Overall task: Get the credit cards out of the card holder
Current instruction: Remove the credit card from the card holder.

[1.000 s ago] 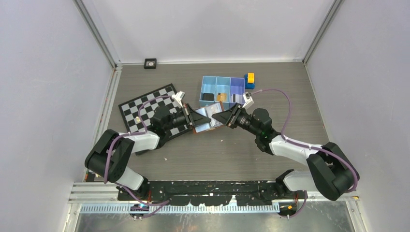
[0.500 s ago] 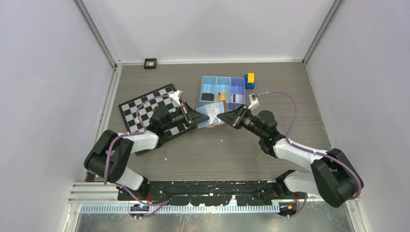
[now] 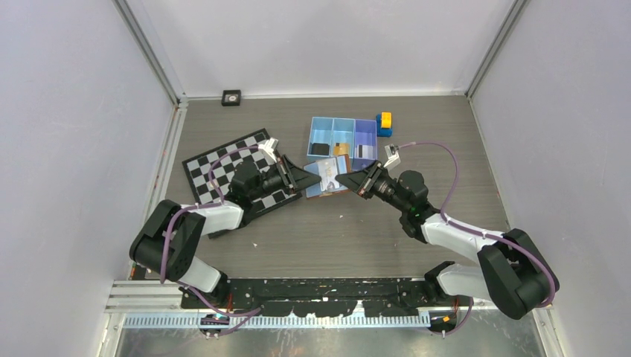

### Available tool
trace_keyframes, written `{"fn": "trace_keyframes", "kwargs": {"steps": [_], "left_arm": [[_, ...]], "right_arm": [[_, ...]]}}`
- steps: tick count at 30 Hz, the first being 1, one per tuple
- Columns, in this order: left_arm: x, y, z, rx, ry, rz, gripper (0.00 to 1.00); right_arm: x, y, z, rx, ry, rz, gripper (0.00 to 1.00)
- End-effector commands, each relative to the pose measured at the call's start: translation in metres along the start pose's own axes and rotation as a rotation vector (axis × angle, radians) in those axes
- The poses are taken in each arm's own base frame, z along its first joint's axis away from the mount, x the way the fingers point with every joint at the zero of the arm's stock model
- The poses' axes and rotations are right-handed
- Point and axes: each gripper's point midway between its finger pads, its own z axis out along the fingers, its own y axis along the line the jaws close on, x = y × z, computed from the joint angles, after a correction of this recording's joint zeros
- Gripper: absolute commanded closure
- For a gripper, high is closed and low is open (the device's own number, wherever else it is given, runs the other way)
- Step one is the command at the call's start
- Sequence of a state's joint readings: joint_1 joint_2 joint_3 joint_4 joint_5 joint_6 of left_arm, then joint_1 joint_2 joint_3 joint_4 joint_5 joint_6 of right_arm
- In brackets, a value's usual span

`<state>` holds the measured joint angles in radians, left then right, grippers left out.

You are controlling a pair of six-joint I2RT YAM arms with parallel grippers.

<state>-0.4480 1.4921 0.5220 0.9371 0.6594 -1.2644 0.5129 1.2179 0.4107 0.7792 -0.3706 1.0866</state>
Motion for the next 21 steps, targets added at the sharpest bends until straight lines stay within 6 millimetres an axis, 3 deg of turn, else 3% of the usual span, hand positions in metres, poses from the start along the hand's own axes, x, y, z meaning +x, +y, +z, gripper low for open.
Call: {"fn": "trace_keyframes", "kwargs": {"steps": [1, 8, 12, 16, 21], "left_arm": [[-0.007, -0.012, -0.002, 0.063, -0.027, 0.028, 0.66], [-0.003, -0.012, 0.003, 0.068, -0.002, 0.024, 0.6], [0.002, -0.013, 0.008, 0.078, 0.032, 0.018, 0.72], [0.001, -0.013, 0.007, 0.078, 0.021, 0.017, 0.97], [-0.005, -0.005, 0.003, 0.051, -0.01, 0.005, 1.0]], "right_arm": [[-0.009, 0.031, 0.001, -0.125, -0.014, -0.023, 0.99], [-0.005, 0.032, 0.005, -0.151, 0.01, -0.01, 0.99], [-0.004, 0.03, 0.007, -0.147, 0.019, -0.007, 1.0], [-0.005, 0.028, 0.006, -0.138, 0.009, -0.004, 0.99], [-0.014, 0.019, 0.0, -0.081, -0.05, -0.005, 1.0]]}}
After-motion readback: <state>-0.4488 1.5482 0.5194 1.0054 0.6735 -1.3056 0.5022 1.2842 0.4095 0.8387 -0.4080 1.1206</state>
